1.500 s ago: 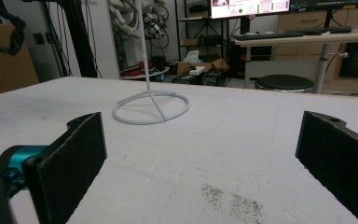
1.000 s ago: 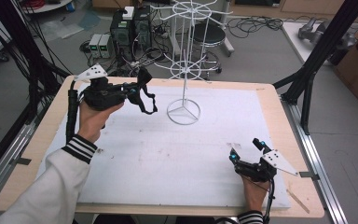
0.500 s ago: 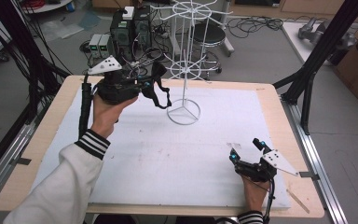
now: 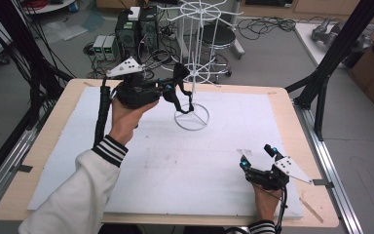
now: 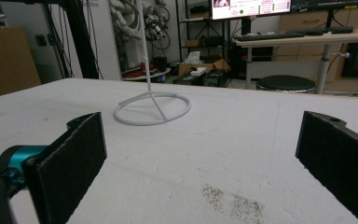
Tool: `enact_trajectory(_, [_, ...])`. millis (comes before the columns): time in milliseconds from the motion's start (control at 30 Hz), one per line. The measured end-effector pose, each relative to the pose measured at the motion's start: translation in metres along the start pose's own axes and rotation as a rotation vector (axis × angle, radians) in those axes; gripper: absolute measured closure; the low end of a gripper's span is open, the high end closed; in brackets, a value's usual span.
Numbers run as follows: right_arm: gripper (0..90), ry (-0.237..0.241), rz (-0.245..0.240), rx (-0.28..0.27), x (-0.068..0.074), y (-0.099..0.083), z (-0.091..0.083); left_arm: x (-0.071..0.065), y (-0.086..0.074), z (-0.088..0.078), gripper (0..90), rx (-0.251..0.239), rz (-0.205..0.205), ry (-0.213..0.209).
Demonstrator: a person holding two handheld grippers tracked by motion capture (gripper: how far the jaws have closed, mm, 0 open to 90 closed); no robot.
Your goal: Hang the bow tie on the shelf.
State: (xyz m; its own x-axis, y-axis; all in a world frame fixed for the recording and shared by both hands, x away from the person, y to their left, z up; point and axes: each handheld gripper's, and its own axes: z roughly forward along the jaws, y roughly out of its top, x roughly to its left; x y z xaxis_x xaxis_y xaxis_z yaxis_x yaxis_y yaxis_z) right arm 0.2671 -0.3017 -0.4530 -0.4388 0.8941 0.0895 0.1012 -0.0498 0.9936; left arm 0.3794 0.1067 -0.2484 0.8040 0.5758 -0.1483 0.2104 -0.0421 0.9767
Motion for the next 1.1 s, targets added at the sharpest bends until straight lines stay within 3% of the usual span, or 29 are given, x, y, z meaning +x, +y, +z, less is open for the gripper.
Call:
enact_trajectory(400, [0.7, 0.000, 0.002, 0.001, 0.000, 0.000, 0.000, -0.010, 0.001, 0.020, 77.5, 0.013, 0.024, 0.012])
enact_trajectory(533, [0.7, 0.000, 0.000, -0.001, 0.000, 0.000, 0.000, -0.012, 0.000, 0.027, 77.5, 0.025, 0.056, 0.040])
enact_trajectory(800, [0.7, 0.001, 0.007, 0.000, 0.000, 0.000, 0.000, -0.005, -0.007, 0.039, 77.5, 0.054, 0.054, 0.081])
enact_trajectory(1100, [0.7, 0.004, 0.011, -0.001, 0.000, 0.000, 0.000, -0.008, -0.008, 0.044, 77.5, 0.041, 0.046, 0.063])
